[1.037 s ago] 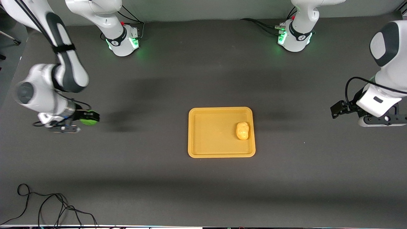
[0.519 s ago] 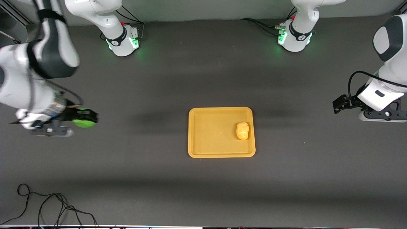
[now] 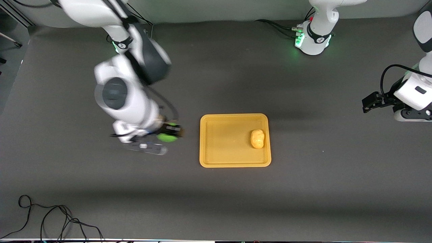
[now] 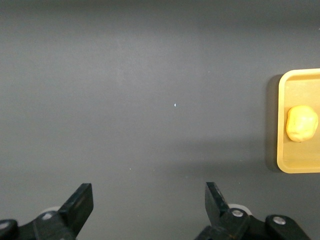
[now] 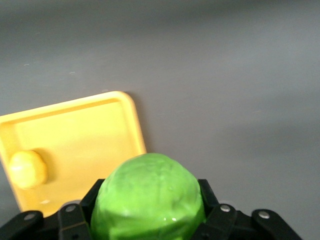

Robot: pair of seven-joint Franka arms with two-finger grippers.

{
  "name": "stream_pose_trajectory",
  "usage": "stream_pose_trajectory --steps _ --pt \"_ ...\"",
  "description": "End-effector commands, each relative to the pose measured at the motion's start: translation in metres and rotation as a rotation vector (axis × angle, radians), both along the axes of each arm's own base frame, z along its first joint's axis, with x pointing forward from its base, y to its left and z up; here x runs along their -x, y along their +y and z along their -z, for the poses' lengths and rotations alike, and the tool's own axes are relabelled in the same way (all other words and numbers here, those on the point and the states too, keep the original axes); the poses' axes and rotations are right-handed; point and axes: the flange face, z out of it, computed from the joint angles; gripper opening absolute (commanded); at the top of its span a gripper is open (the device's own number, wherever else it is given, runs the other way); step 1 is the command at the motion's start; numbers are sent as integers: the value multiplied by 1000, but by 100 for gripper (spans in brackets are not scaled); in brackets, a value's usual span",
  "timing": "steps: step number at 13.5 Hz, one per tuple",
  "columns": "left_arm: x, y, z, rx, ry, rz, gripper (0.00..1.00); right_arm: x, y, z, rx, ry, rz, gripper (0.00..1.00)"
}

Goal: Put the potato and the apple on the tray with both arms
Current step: 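Carry the green apple with the right gripper onto the tray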

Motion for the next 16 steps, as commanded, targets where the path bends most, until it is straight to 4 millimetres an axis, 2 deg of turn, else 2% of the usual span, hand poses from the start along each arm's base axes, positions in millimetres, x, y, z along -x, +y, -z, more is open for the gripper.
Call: stream_pose_trajectory --steps 1,2,3,4,6,8,11,14,15,16 --pt "-19 -1 -6 9 44 -12 99 22 100 34 -19 -23 37 48" --pt "-20 -1 -5 10 45 -15 99 37 126 50 -29 -34 27 48" --pt "-20 -1 -5 10 47 -14 99 55 153 73 -21 -38 6 48" --pt "-20 -1 -5 10 47 -11 99 59 164 101 -13 -39 0 48" --pt "-26 0 -16 9 22 -11 99 55 169 162 8 -54 -9 48" --pt "-32 0 -11 10 31 -11 99 51 170 203 14 -89 -18 48" --pt "-24 -3 0 35 44 -15 99 44 164 240 7 -115 -10 48" --pt "-20 5 -6 73 26 29 99 44 163 254 5 -119 -10 50" --pt "-20 3 -6 73 25 32 99 44 163 256 5 -119 -11 64" --pt "-21 3 -6 71 20 33 99 44 163 259 8 -117 -9 82"
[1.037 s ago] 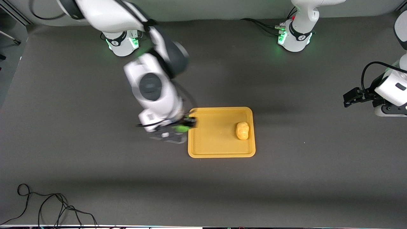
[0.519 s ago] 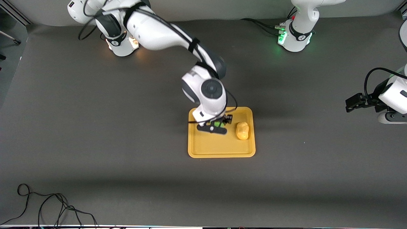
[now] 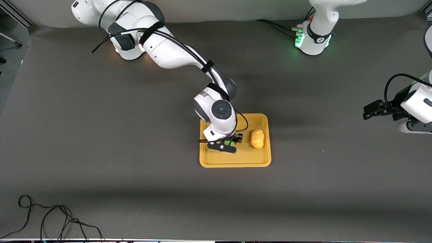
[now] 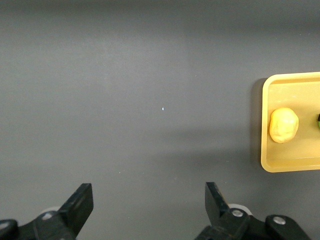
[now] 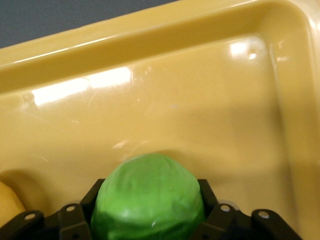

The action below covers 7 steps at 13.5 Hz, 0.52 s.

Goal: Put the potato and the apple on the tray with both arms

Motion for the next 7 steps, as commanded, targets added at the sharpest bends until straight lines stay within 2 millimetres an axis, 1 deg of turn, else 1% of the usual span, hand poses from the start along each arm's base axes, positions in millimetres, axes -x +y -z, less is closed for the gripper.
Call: stream_pose_trajectory --steps 1,2,3,4,5,6,7 --pt "6 1 -5 -1 -13 24 99 -3 5 2 -1 -27 -6 100" --pt "5 0 -2 -17 -14 29 99 -3 5 -4 -3 -29 -8 100" --pt "4 0 -5 -28 -23 34 99 -5 4 -13 -2 -29 -5 100" --pt "6 1 -6 -30 -23 33 99 -4 4 -32 9 -13 -3 100" --pt "6 1 -7 -30 -20 34 99 -5 2 -56 18 1 -1 100" --pt "6 2 -6 -30 -20 31 99 -4 -1 -85 26 15 1 100" --pt "5 4 -4 -30 -20 27 99 -5 -9 -115 40 35 10 100"
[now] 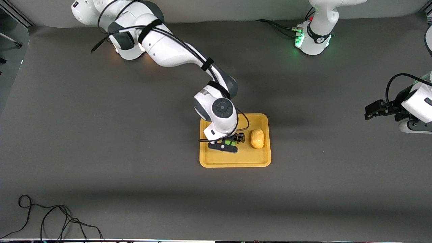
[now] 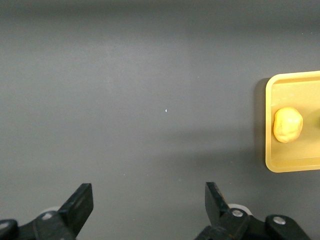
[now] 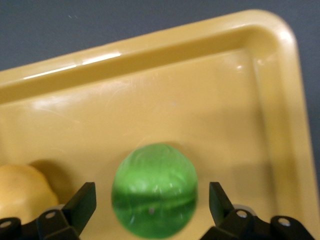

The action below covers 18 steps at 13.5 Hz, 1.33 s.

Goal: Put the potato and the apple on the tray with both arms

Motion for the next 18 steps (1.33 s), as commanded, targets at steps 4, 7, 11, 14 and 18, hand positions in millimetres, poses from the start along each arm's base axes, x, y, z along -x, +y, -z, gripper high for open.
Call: stream_pose_trajectory --steps 4,7,11,14,18 --pt "4 4 -6 -15 -22 12 99 -16 -84 -198 38 74 19 100" --pt "5 4 -7 -13 -20 13 99 -23 -179 -265 92 130 -44 100" --pt "4 2 -12 -7 -24 18 99 -24 -313 -316 94 125 -152 100" --pt "3 -4 -9 -1 -16 25 99 -15 -415 -332 28 78 -193 100" --pt "3 -9 -12 1 -25 25 99 3 -505 -335 27 49 -194 100"
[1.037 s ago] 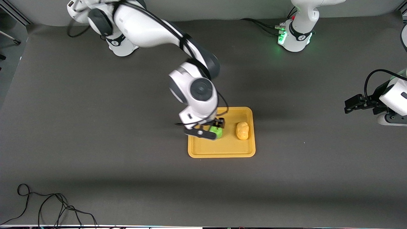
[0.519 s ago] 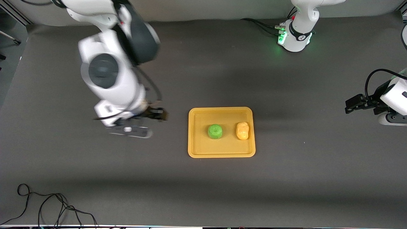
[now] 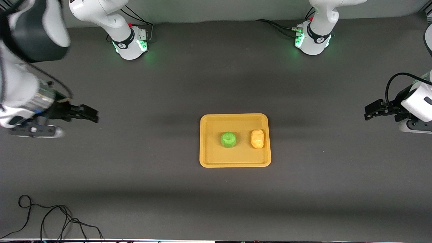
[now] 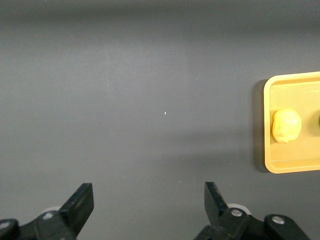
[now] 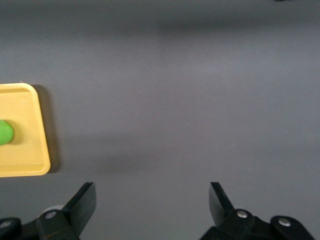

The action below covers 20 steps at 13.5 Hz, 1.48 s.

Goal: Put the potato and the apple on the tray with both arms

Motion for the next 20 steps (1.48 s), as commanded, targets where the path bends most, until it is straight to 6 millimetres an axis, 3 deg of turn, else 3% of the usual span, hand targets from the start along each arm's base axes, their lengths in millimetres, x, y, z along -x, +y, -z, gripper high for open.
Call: stream_pose_trajectory --steps 1,5,8,11,20 --pt "3 -5 -10 2 -16 15 99 27 -33 -2 25 -32 -44 100" --pt "3 -12 -6 -1 -11 29 97 30 -81 -7 22 -39 -41 100" --pt "1 -11 -2 -10 -10 21 98 30 -93 -10 24 -41 -26 100" --pt "0 -11 0 -10 -7 21 99 27 -96 -23 31 -33 -20 100" --pt "1 -14 -1 -9 -9 27 99 33 -96 -21 37 33 -25 100"
